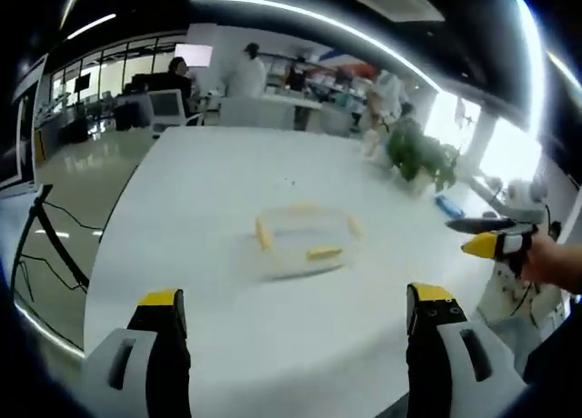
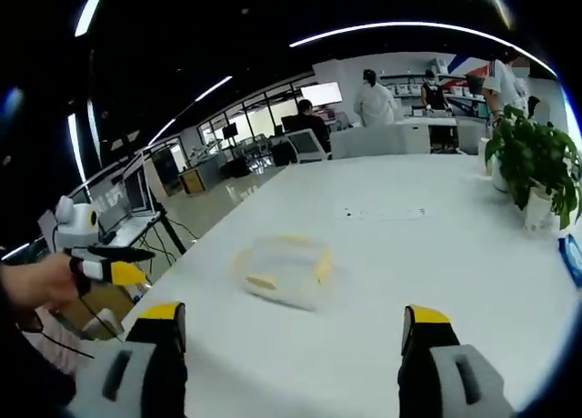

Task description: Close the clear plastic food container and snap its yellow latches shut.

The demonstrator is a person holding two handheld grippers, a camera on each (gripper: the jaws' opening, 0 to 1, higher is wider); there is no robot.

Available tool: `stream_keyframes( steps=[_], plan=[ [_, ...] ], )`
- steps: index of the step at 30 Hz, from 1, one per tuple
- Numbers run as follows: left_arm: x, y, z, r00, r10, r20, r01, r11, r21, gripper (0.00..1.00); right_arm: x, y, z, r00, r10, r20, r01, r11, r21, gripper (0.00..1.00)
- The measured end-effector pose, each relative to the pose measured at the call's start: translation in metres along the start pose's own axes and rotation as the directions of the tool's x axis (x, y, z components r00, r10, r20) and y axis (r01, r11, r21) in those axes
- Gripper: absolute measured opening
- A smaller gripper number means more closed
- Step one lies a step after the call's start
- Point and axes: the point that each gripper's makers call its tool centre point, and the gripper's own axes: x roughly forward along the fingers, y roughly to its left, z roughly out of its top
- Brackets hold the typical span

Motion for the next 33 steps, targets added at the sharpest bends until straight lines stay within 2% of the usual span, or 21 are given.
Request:
stream_keyframes(
  steps=[5, 7, 13, 15, 17, 20, 25, 33],
  plan=[
    [-0.022, -0.005, -0.004, 1.0, 0.013, 0.008, -0.013, 1.0, 0.006, 0.99, -0.034, -0.006, -0.011, 1.0, -0.014, 0.012, 0.014, 1.0, 0.001, 1.0],
    [-0.03, -0.009, -0.006, 1.0, 0.018, 0.011, -0.018, 0.999, 0.032, 0.99, -0.048, -0.009, -0.015, 0.999, -0.029, 0.016, 0.029, 1.0, -0.005, 1.0],
    [-0.054, -0.02, -0.016, 1.0, 0.019, 0.015, -0.02, 0.999, 0.051, 0.99, -0.081, -0.016, -0.027, 0.999, -0.042, 0.014, 0.043, 0.999, -0.014, 1.0],
    [-0.061, -0.023, -0.021, 1.0, 0.021, 0.017, -0.022, 0.999, 0.048, 0.99, -0.094, -0.018, -0.04, 0.999, -0.048, -0.015, 0.048, 0.998, 0.044, 1.0],
    [-0.064, -0.026, -0.026, 1.0, 0.007, 0.02, -0.007, 1.0, 0.002, 0.99, -0.103, -0.02, -0.048, 0.998, -0.05, -0.029, 0.052, 0.997, 0.055, 1.0],
    [-0.069, -0.024, -0.041, 1.0, 0.026, -0.007, -0.026, 1.0, 0.01, 0.99, -0.116, -0.025, -0.065, 0.997, -0.058, -0.052, 0.061, 0.996, 0.059, 1.0],
    [-0.077, -0.026, -0.054, 0.999, 0.039, -0.025, -0.039, 0.999, 0.003, 0.99, -0.128, -0.031, -0.075, 0.996, -0.07, -0.055, 0.073, 0.995, 0.066, 1.0],
    [-0.085, -0.029, -0.057, 0.998, 0.063, -0.017, -0.063, 0.998, -0.005, 0.99, -0.131, -0.034, -0.078, 0.996, -0.067, -0.056, 0.07, 0.996, 0.05, 1.0]
  ],
)
